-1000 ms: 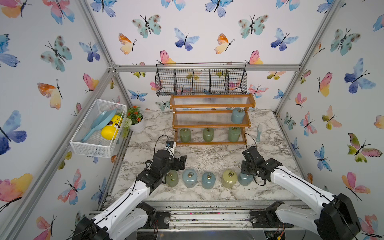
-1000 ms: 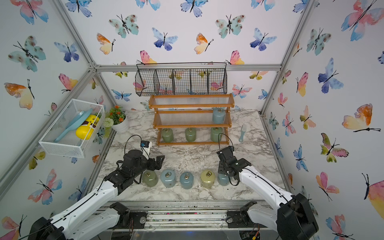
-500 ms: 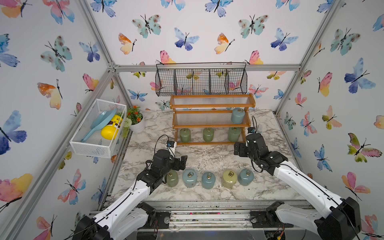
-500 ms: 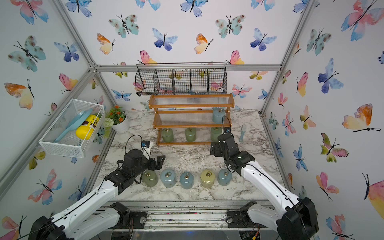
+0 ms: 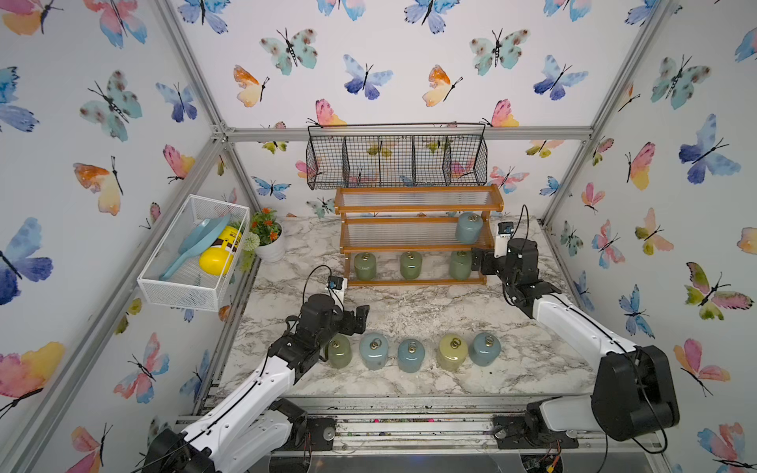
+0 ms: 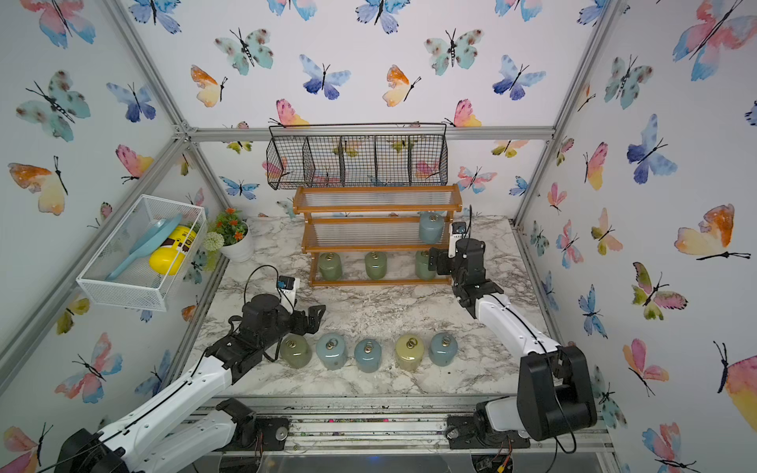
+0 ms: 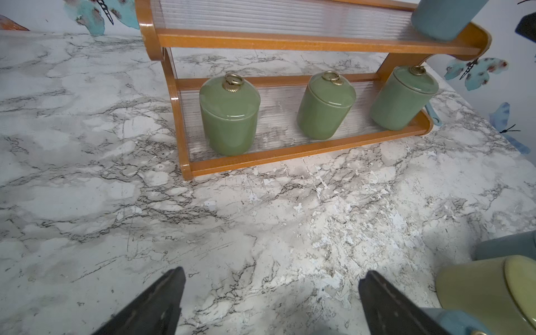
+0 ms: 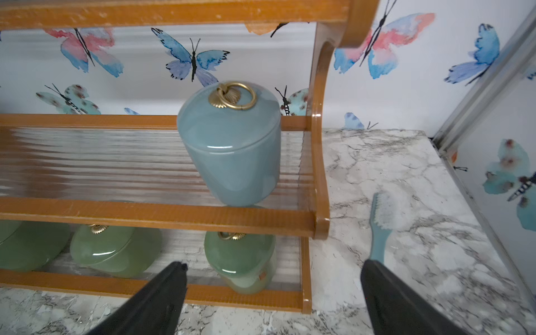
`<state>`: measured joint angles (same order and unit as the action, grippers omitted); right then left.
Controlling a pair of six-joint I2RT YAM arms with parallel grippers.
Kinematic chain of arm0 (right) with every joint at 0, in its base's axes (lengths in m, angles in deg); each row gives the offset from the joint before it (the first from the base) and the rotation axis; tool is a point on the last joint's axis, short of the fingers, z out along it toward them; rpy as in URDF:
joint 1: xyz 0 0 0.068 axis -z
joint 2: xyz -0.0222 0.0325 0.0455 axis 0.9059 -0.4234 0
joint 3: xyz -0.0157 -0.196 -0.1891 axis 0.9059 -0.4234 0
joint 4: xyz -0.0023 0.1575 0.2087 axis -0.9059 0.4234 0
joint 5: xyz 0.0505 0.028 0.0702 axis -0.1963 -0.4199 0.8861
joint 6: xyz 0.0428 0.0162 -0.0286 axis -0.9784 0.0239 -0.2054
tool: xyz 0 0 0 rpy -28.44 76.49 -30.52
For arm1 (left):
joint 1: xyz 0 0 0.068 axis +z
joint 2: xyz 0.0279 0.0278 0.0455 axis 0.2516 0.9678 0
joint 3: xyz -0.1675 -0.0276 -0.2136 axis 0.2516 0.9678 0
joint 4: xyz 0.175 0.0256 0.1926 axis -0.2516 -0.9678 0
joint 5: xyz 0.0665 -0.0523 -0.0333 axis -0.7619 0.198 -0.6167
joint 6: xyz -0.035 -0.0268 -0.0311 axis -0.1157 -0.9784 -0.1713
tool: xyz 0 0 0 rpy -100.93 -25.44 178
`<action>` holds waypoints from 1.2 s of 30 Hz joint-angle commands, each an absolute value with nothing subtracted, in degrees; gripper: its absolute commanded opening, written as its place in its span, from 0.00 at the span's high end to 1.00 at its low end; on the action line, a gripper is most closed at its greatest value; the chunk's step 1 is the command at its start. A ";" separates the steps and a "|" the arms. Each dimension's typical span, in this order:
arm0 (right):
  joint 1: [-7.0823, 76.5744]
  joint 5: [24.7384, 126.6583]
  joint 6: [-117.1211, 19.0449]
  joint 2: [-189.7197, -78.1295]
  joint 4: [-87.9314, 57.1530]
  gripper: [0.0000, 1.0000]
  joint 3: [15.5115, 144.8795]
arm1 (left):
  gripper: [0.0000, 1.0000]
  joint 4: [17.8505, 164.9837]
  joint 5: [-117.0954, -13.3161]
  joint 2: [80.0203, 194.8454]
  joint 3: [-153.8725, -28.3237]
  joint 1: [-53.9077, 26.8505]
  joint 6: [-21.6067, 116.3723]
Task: Remove the tea canisters from the shelf
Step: Pick up the tea canister from the shelf.
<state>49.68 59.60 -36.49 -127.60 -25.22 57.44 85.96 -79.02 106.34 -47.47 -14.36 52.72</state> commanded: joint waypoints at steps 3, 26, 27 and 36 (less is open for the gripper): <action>50.61 67.42 -32.71 -132.79 -33.01 0.00 62.83 | 0.01 86.37 -78.73 105.25 -48.65 -14.01 51.77; 51.76 69.60 -32.18 -148.72 -36.24 0.00 76.57 | 0.02 86.26 -79.41 105.86 -49.77 -13.99 51.35; 51.76 69.86 -32.18 -149.33 -36.25 0.00 77.10 | 0.01 86.27 -79.31 105.86 -49.74 -14.04 51.24; 51.92 71.45 -32.23 -152.74 -36.10 0.03 80.55 | 0.02 86.03 -79.54 106.21 -50.36 -14.08 51.07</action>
<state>51.54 70.01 -32.45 -151.91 -35.04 78.71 85.96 -79.04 105.95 -48.54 -14.36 51.30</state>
